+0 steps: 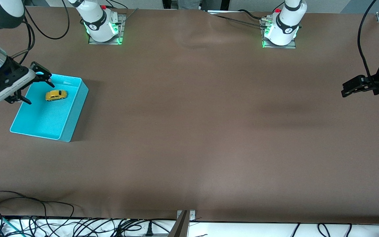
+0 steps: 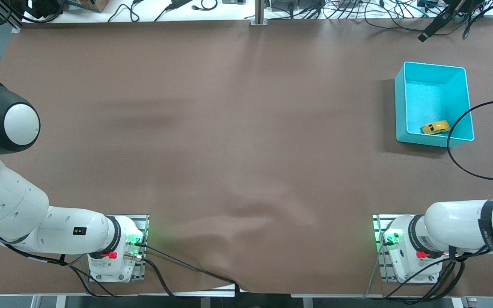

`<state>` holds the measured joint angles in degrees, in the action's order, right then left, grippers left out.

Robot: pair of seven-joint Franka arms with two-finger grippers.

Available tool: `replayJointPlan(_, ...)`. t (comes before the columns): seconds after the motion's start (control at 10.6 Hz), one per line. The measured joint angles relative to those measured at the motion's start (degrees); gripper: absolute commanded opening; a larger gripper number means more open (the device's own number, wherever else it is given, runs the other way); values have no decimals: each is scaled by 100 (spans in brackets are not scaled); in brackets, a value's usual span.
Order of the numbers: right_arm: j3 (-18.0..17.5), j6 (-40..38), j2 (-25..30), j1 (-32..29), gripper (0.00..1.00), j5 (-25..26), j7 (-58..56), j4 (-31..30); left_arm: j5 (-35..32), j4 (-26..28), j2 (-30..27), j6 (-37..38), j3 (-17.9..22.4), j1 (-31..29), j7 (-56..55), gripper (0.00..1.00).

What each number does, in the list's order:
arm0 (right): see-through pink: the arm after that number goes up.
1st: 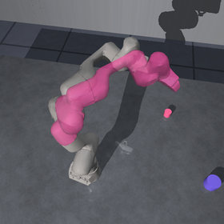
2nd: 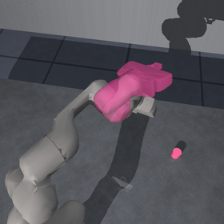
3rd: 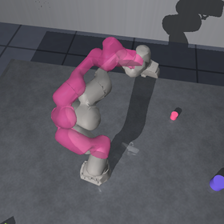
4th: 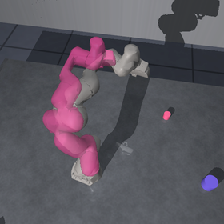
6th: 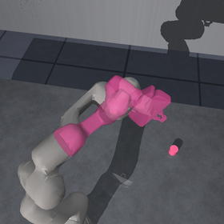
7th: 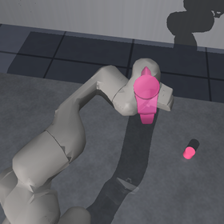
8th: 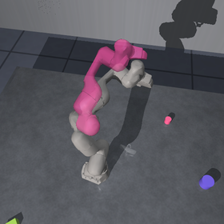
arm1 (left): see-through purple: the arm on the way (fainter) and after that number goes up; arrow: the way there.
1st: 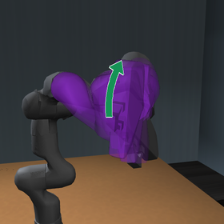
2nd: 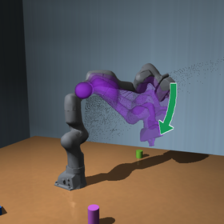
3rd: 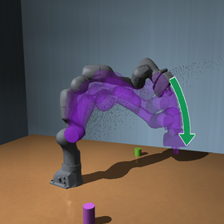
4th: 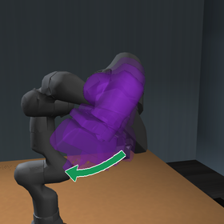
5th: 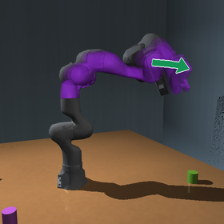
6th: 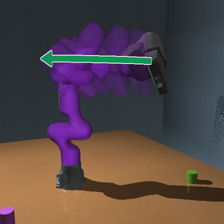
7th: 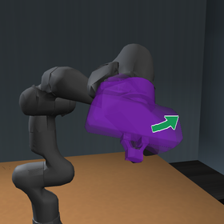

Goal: Wind up and store yellow beetle car

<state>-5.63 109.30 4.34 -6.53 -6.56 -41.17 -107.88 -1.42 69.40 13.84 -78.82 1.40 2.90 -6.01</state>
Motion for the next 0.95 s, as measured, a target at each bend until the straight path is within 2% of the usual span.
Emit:
replayJointPlan(0.47, 69, -1009, -169, 344, 100, 456, 2981, 1075, 0, 0, 0, 0, 0, -1, 0, 100)
replayJointPlan(0.76, 18, -1410, -258, 405, 100, 488, 4221, 1299, 0, 0, 0, 0, 1, -1, 0, 100)
replayJointPlan(0.95, -38, -1653, -257, 425, 100, 497, 4489, 1315, 0, 0, 0, 0, -3, 10, 0, 100)
